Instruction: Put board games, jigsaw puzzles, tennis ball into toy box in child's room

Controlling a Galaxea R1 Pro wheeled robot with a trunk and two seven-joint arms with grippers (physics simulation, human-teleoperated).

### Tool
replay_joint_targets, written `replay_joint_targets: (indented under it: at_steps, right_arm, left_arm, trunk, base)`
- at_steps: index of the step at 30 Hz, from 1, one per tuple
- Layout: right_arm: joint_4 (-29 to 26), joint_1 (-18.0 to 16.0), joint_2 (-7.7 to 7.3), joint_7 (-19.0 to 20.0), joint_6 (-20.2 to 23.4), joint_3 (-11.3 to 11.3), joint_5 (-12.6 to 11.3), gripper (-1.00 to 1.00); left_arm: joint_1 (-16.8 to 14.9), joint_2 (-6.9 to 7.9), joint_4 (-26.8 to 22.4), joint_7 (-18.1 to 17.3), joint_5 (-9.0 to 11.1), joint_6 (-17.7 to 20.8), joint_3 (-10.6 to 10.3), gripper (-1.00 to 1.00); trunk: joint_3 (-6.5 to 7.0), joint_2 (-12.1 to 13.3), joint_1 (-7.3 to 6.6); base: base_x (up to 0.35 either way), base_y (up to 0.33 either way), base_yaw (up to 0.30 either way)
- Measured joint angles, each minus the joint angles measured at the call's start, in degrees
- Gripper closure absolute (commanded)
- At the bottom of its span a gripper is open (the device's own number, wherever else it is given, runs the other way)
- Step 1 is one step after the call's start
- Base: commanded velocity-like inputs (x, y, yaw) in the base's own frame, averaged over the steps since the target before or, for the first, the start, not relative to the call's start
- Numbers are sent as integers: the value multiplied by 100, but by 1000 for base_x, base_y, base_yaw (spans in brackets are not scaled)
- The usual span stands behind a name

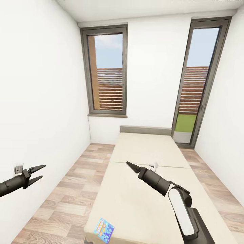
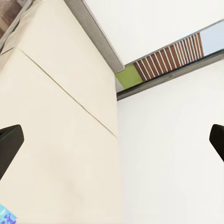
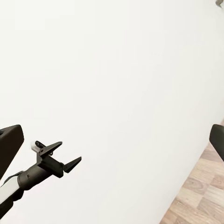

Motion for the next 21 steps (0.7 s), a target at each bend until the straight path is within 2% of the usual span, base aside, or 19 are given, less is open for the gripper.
replay_joint_targets:
  at_steps: [6, 16, 21]
  right_arm:
    - [1, 3, 0, 1, 0, -6, -7, -100]
    - [-3, 1, -1, 9, -1, -15, -11, -100]
    - [-4, 2, -1, 1, 0, -10, -11, -100]
  left_arm:
    - [-3, -1, 1, 0, -1, 0, 1, -100]
    - [0, 0, 0, 0, -1, 1, 1, -100]
    - [-2, -1, 1, 1, -1, -1, 2, -100]
  trunk:
    - [51, 0, 0]
    - [70, 1, 0]
    - [71, 1, 0]
  base:
    - [0, 9, -94]
    - [0, 94, -28]
    - [-1, 28, -140]
